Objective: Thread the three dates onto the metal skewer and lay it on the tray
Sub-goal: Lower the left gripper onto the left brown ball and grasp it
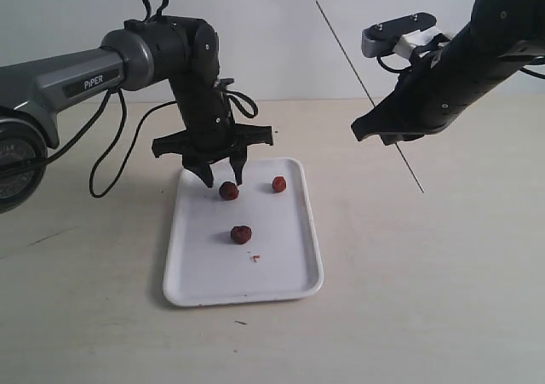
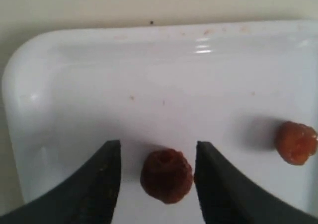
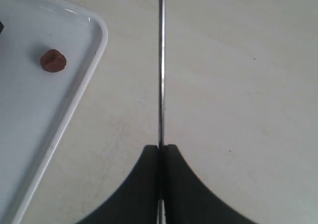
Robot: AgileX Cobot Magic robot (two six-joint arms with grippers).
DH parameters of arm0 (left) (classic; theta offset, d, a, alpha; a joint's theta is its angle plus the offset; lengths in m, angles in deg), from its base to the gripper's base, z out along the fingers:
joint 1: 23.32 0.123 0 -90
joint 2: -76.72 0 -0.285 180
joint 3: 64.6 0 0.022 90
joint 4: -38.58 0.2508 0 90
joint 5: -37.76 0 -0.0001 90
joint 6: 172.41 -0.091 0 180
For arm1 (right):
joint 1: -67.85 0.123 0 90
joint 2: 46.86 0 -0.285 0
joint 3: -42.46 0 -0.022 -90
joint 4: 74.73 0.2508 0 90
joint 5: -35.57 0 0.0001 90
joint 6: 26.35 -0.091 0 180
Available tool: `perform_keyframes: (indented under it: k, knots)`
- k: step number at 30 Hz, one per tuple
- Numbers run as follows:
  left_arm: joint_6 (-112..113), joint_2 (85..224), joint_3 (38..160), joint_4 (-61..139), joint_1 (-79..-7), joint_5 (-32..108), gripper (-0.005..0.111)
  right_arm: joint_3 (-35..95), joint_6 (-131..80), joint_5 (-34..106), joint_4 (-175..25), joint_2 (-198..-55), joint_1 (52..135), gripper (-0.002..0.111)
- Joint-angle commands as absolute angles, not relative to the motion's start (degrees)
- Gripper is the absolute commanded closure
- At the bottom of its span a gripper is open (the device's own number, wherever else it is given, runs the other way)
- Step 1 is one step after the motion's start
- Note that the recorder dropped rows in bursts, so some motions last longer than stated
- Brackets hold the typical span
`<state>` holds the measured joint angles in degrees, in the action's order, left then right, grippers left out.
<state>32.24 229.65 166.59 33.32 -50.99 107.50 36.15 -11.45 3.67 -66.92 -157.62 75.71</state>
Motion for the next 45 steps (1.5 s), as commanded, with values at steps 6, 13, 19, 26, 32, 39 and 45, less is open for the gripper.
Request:
perform_keyframes:
  k: [6,13,19,26,32,39,45]
  knots:
    - [33.5,230.0,167.0,31.9,-52.0,107.7,0.06,36.3,-10.9,4.6,-66.5,-157.6,75.4,0.108]
    - [33.5,230.0,167.0,31.9,-52.1,107.7,0.06,36.3,-10.9,4.6,-66.5,-157.6,75.4,0.108]
    - [33.5,230.0,167.0,32.4,-52.1,107.7,0.06,36.3,-10.9,4.9,-66.5,-157.6,75.4,0.108]
    - [33.5,231.0,167.0,31.8,-52.2,107.7,0.06,36.3,-10.9,5.2,-66.5,-157.6,75.4,0.108]
    - [33.5,231.8,167.0,31.9,-52.4,107.7,0.06,36.3,-10.9,5.8,-66.5,-157.6,75.4,0.108]
    - [33.5,231.8,167.0,31.9,-52.4,107.7,0.06,36.3,-10.9,5.9,-66.5,-157.6,75.4,0.108]
    - [33.5,231.8,167.0,30.1,-52.4,107.7,0.061,36.3,-10.9,6.4,-66.5,-157.6,75.4,0.108]
